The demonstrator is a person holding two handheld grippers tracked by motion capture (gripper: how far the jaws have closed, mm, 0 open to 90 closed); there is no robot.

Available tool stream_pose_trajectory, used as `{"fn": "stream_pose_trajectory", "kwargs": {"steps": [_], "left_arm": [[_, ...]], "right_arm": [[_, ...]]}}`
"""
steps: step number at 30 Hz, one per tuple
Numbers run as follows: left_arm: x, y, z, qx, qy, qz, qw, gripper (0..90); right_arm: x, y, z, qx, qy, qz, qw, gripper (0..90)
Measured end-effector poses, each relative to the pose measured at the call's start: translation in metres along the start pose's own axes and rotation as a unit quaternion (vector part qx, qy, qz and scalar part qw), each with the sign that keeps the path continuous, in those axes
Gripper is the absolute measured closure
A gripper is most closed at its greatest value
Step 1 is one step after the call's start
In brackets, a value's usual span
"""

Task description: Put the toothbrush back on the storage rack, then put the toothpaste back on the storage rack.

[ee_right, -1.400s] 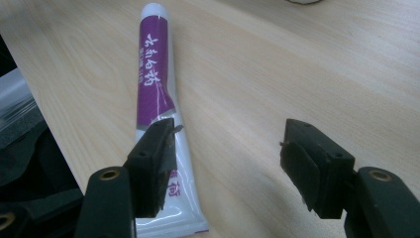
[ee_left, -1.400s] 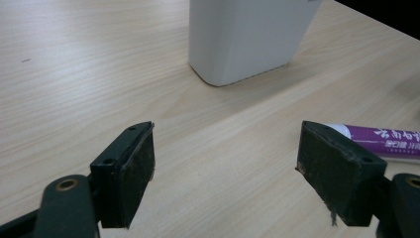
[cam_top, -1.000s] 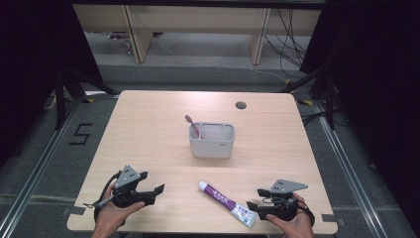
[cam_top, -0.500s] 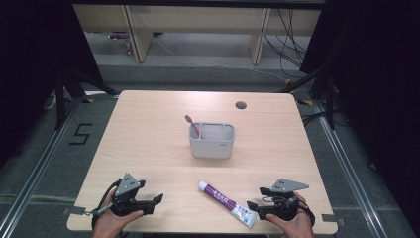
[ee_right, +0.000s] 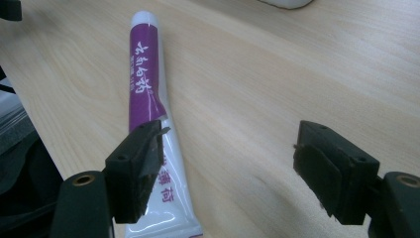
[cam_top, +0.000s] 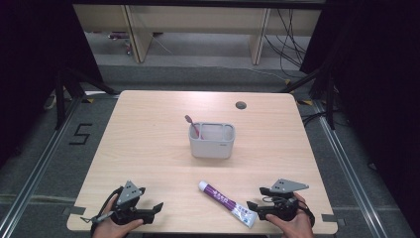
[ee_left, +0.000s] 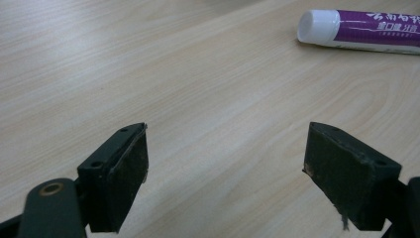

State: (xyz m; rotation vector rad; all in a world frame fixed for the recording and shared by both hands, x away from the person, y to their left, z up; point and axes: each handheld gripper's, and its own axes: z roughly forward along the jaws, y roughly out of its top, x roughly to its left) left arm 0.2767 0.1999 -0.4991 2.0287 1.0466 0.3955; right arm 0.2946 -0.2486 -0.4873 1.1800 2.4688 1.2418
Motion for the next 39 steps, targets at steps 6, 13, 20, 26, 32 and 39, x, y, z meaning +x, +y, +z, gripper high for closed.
{"fn": "stream_pose_trajectory", "kwargs": {"steps": [6, 13, 20, 26, 32, 39], "left_arm": [[-0.010, -0.005, 0.000, 0.011, -0.013, 0.012, 0.9998, 16.6], [-0.014, -0.008, 0.003, 0.021, -0.013, 0.017, 0.9995, 16.6], [-0.013, -0.007, 0.004, 0.023, -0.009, 0.027, 0.9993, 16.6], [-0.015, -0.007, 0.005, 0.028, -0.009, 0.034, 0.9990, 16.9], [-0.012, -0.008, 0.006, 0.030, -0.005, 0.037, 0.9989, 17.0], [-0.009, -0.009, 0.005, 0.031, 0.001, 0.030, 0.9991, 17.1]], "right_arm": [[0.000, 0.000, 0.000, 0.001, 0.000, -0.001, 1.0000, 28.2], [0.000, 0.002, -0.003, -0.011, -0.011, -0.030, 0.9994, 37.8], [0.007, 0.004, -0.006, -0.020, 0.005, -0.049, 0.9986, 58.7], [0.016, 0.005, -0.004, -0.028, 0.019, -0.080, 0.9962, 77.4], [0.027, 0.003, -0.002, -0.018, 0.039, -0.098, 0.9942, 88.3], [0.040, 0.001, 0.013, 0.017, 0.068, -0.126, 0.9896, 89.7]]}}
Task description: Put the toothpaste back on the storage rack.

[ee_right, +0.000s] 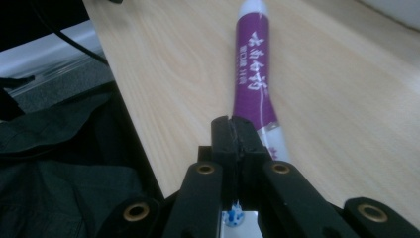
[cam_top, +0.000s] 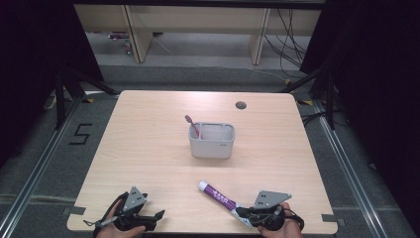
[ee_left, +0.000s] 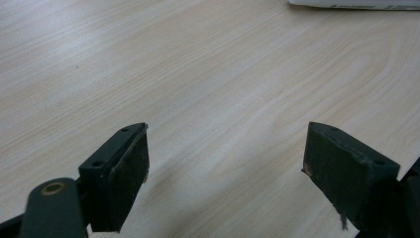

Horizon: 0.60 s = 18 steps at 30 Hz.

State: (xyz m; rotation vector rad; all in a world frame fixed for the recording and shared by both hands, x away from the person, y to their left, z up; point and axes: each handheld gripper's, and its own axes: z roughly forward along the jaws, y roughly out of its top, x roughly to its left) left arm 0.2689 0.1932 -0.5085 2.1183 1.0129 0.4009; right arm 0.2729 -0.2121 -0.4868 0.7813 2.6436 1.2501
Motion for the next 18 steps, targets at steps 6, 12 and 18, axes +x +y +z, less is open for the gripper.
{"fn": "stream_pose_trajectory", "kwargs": {"steps": [6, 12, 18], "left_arm": [[-0.0001, -0.0001, 0.0005, 0.001, 0.001, 0.000, 1.0000, 17.1], [0.0009, -0.0002, 0.0018, 0.000, 0.004, 0.006, 1.0000, 17.1], [0.0005, 0.0001, 0.0012, 0.001, 0.000, 0.004, 1.0000, 17.2]], "right_arm": [[0.0010, -0.0028, 0.0079, 0.016, 0.006, -0.004, 0.9999, 89.6], [0.0026, -0.0030, 0.0099, 0.028, 0.011, -0.011, 0.9995, 89.5], [0.0012, -0.0042, 0.0113, 0.038, 0.002, -0.018, 0.9991, 89.4]]}}
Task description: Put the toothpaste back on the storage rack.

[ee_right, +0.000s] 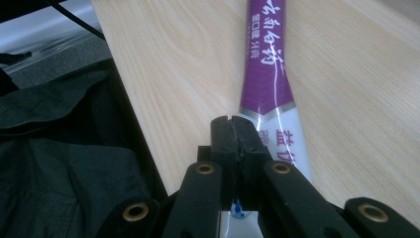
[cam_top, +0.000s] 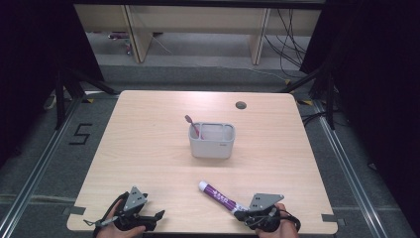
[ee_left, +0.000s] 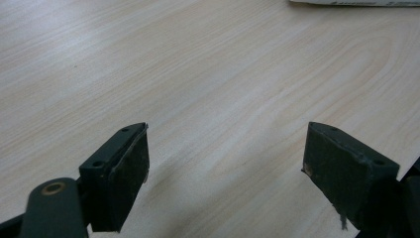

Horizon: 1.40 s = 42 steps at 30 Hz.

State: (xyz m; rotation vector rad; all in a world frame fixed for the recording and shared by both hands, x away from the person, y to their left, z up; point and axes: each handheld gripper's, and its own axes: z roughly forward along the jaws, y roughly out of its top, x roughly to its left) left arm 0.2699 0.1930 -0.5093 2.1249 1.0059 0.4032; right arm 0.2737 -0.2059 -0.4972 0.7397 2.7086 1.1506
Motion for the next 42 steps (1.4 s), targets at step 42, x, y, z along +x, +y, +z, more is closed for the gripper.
{"fn": "stream_pose_trajectory", "kwargs": {"steps": [42], "left_arm": [[-0.003, 0.000, 0.002, 0.008, 0.001, 0.007, 0.9999, 17.6]], "right_arm": [[-0.043, 0.011, 0.004, 0.012, -0.078, 0.021, 0.9967, 87.3]]}}
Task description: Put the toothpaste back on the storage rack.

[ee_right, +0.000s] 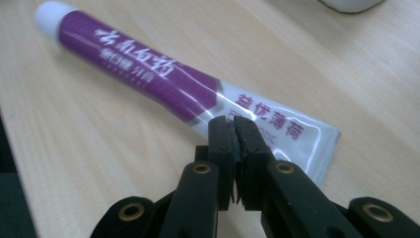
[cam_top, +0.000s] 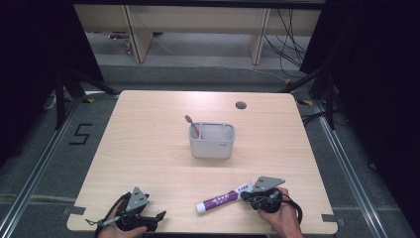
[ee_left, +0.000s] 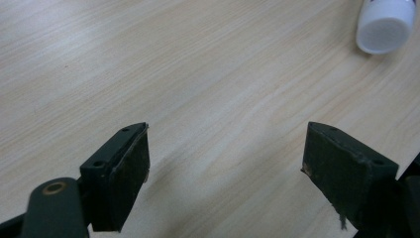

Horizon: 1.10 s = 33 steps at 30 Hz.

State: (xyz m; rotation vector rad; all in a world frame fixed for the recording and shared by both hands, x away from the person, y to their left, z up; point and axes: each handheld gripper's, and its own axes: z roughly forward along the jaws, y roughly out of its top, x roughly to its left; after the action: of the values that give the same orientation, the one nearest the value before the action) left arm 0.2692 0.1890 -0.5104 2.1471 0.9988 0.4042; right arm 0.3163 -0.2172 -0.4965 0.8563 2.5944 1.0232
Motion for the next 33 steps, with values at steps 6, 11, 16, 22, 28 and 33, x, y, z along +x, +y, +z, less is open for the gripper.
{"fn": "stream_pose_trajectory", "kwargs": {"steps": [6, 11, 16, 22, 28, 33], "left_arm": [[0.000, 0.000, -0.001, 0.000, -0.001, -0.002, 1.0000, 17.7], [0.000, 0.000, 0.000, 0.002, -0.004, 0.001, 1.0000, 17.7], [0.000, 0.000, 0.000, -0.001, -0.004, 0.001, 1.0000, 17.7], [-0.001, 0.000, 0.001, 0.001, -0.004, 0.000, 1.0000, 17.7], [-0.001, 0.000, 0.001, 0.000, -0.005, 0.003, 1.0000, 17.7], [-0.001, 0.000, 0.001, 0.000, -0.008, 0.005, 1.0000, 17.7]], "right_arm": [[-0.008, 0.008, 0.010, -0.002, -0.016, 0.005, 0.9999, 86.7], [-0.012, 0.017, 0.017, -0.003, -0.016, -0.004, 0.9999, 86.2], [-0.014, 0.025, 0.024, 0.000, -0.019, -0.001, 0.9998, 86.0], [-0.015, 0.036, 0.034, 0.003, -0.019, -0.012, 0.9998, 85.2], [-0.012, 0.044, 0.043, 0.017, -0.007, -0.016, 0.9997, 85.0], [-0.010, 0.050, 0.051, 0.013, 0.003, -0.019, 0.9997, 84.6]]}}
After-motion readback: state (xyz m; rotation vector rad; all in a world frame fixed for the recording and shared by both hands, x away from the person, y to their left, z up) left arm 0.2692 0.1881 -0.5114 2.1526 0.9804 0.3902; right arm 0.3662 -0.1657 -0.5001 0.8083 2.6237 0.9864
